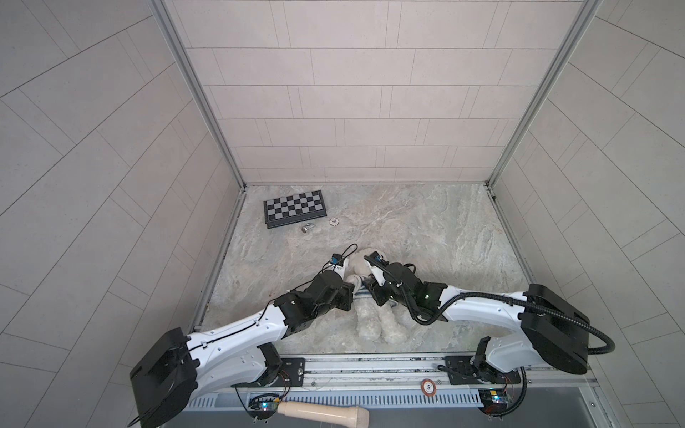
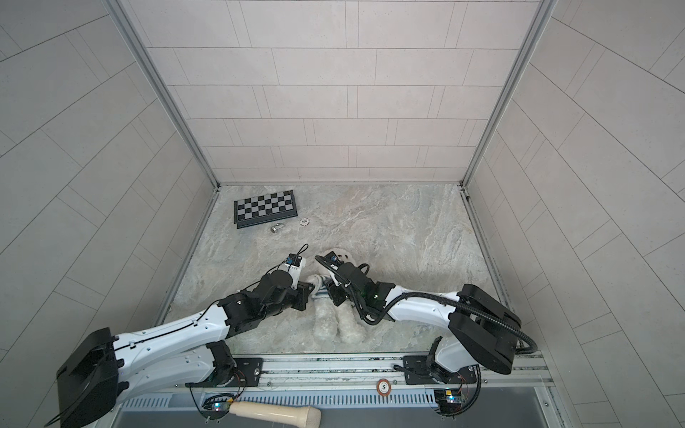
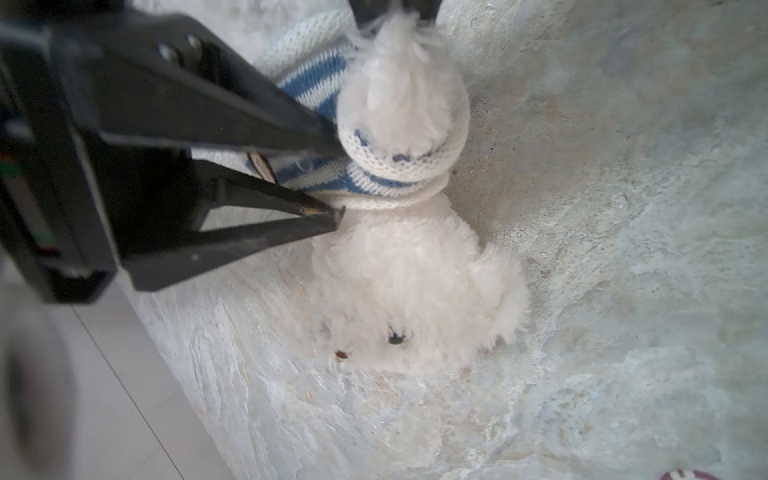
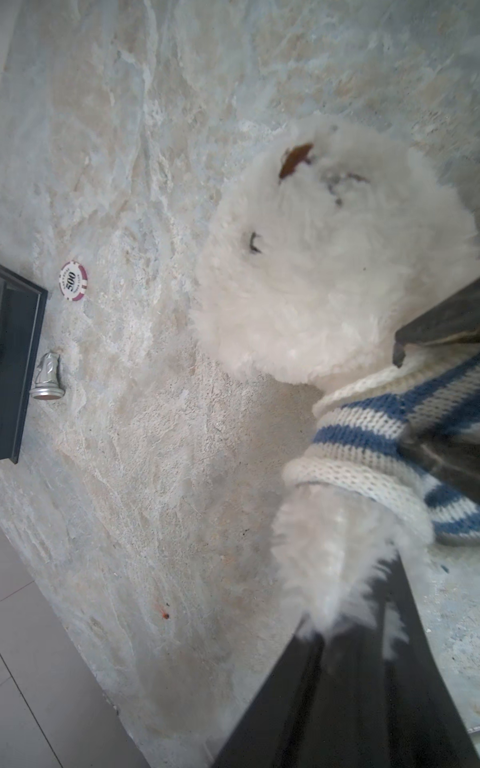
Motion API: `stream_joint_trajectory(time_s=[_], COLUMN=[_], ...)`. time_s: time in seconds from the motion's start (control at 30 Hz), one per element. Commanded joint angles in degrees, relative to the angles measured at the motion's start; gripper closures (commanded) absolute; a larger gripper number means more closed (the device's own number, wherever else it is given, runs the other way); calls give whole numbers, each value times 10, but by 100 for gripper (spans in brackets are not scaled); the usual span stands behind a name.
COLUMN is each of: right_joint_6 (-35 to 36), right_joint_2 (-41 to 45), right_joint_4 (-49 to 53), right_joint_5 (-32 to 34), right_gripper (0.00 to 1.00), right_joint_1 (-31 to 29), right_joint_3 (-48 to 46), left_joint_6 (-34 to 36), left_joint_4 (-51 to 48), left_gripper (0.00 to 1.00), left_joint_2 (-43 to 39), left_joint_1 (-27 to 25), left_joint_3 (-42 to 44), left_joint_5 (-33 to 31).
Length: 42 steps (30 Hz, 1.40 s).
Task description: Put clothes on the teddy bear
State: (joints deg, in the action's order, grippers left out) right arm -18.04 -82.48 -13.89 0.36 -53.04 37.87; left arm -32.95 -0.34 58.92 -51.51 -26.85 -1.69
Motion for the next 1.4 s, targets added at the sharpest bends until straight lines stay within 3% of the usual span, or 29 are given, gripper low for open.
stream_joint_trajectory(time_s=[0.0,0.1,0.13,0.3,0.5,0.7,0.8,0.87,0.93,1.0,1.1,1.2,1.27,1.37], right_joint_6=[-6,-13,-14,-8,2,1,-33,-45,-68,-98,-131,-153,-165,-169], right_joint_2=[-15,-16,-13,2,30,116,192,229,250,266,288,311,320,314], right_joint_4=[-12,-17,-17,-11,-7,-56,-51,-23,18,38,54,75,70,52], right_joint_5=[7,6,10,33,-1,-68,-40,-20,-15,-39,-80,-81,-81,-92], right_gripper=[72,97,100,100,99,67,53,47,42,40,39,39,38,38], right_joint_1=[19,35,38,43,36,12,14,26,52,88,128,139,147,153], right_joint_3=[-9,-20,-20,-49,-48,-77,-110,-124,-132,-150,-175,-194,-210,-225], left_joint_6=[13,17,19,21,24,27,27,34,42,50,57,53,48,20], left_joint_4=[4,-2,-4,14,11,20,8,-13,-54,-90,-147,-201,-200,-130], left_gripper=[100,100,100,100,100,100,100,78,41,29,27,29,34,48], left_joint_2=[-22,-37,-43,-81,-102,-84,-77,-79,-90,-108,-126,-98,-65,5], left_joint_1=[0,2,2,21,22,22,37,44,44,43,17,-45,-81,-107], left_joint_3=[13,22,26,59,69,71,72,63,42,21,-27,-97,-139,-167], left_joint_5=[-9,-18,-20,-9,-11,-15,-19,-31,-54,-76,-104,-146,-144,-75])
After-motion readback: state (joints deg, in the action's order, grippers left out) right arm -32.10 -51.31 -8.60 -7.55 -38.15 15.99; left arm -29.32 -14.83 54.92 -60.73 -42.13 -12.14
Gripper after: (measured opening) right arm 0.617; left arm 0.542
